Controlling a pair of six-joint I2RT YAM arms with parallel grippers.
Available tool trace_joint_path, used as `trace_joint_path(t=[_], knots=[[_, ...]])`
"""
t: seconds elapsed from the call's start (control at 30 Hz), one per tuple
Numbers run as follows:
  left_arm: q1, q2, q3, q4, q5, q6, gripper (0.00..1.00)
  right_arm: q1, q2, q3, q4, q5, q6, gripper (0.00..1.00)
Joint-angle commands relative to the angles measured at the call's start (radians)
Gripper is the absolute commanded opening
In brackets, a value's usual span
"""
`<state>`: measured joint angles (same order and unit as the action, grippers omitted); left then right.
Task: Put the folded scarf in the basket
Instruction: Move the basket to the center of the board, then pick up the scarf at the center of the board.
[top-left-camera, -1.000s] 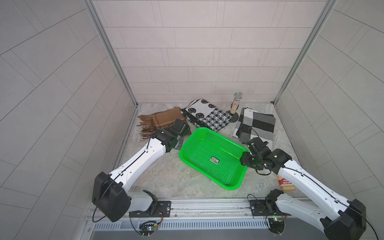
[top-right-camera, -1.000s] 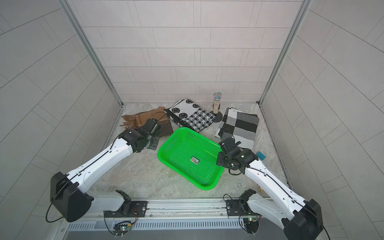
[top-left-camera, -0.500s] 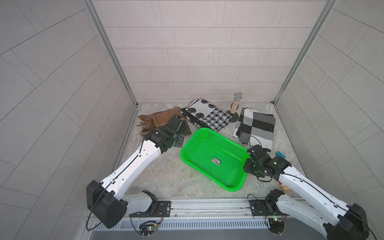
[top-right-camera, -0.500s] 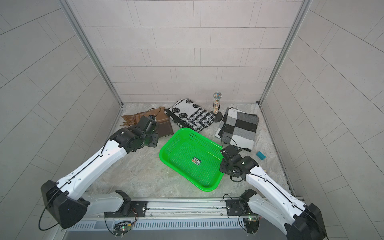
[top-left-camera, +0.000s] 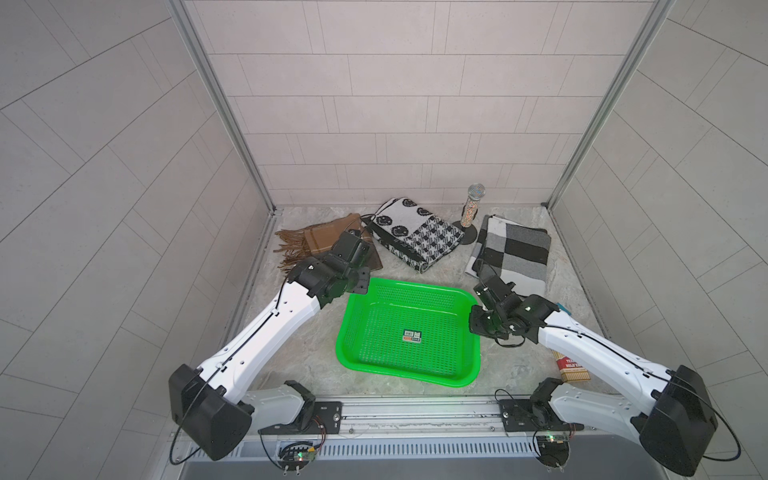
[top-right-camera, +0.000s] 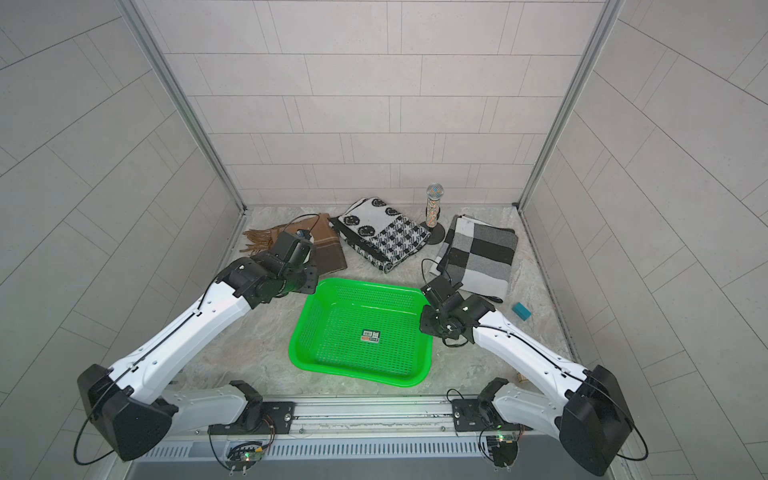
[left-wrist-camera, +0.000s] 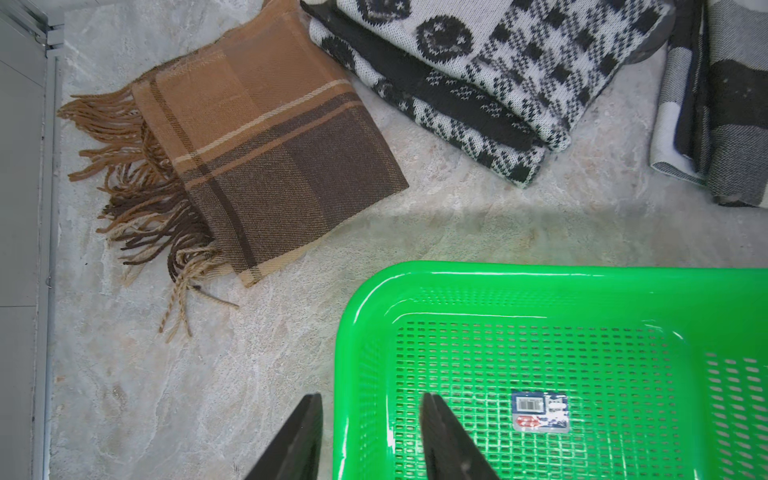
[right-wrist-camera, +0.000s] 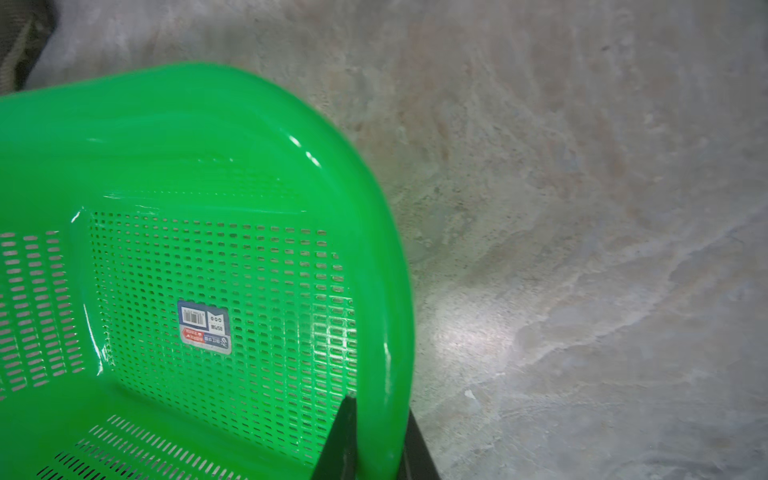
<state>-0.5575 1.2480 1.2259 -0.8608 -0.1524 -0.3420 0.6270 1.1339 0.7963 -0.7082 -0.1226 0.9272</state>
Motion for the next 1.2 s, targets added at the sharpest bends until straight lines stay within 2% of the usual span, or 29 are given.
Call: trace_joint_path(t=[0.0, 0.23, 0.53, 0.57, 0.63, 0.7, 0.83, 0.93, 1.03, 1.17], knots=[[0.002, -0.029, 0.005, 0.011, 0.014, -0.025, 0.46, 0.059, 0.070, 0.061, 0.041, 0.051, 0.023, 0.00], [0.006, -0.058, 0.013, -0.002, -0.021, -0.042, 0.46, 0.180, 0.274, 0.183, 0.097, 0.049, 0.017, 0.00], [0.024, -0.080, -0.003, 0.002, -0.009, -0.069, 0.47, 0.204, 0.354, 0.235, 0.131, 0.078, 0.065, 0.01], [0.025, -0.081, -0.005, 0.001, -0.008, -0.069, 0.47, 0.205, 0.346, 0.236, 0.127, 0.088, 0.069, 0.17], [0.028, -0.086, -0.006, 0.002, -0.004, -0.071, 0.50, 0.205, 0.310, 0.227, 0.128, 0.115, 0.080, 0.40], [0.031, -0.089, -0.009, 0.002, -0.003, -0.074, 0.51, 0.194, 0.248, 0.215, 0.128, 0.157, 0.086, 0.51], [0.037, -0.097, -0.018, 0.011, 0.008, -0.085, 0.52, 0.106, 0.135, 0.173, 0.159, 0.205, 0.109, 0.53], [0.043, -0.099, -0.030, 0.025, 0.021, -0.093, 0.52, -0.037, 0.093, 0.077, 0.330, 0.111, 0.153, 0.54], [0.047, -0.100, -0.047, 0.039, 0.036, -0.102, 0.52, -0.177, 0.148, -0.022, 0.596, -0.027, 0.225, 0.56], [0.050, -0.106, -0.060, 0.045, 0.051, -0.105, 0.52, -0.245, 0.319, 0.021, 0.769, -0.099, 0.255, 0.55]])
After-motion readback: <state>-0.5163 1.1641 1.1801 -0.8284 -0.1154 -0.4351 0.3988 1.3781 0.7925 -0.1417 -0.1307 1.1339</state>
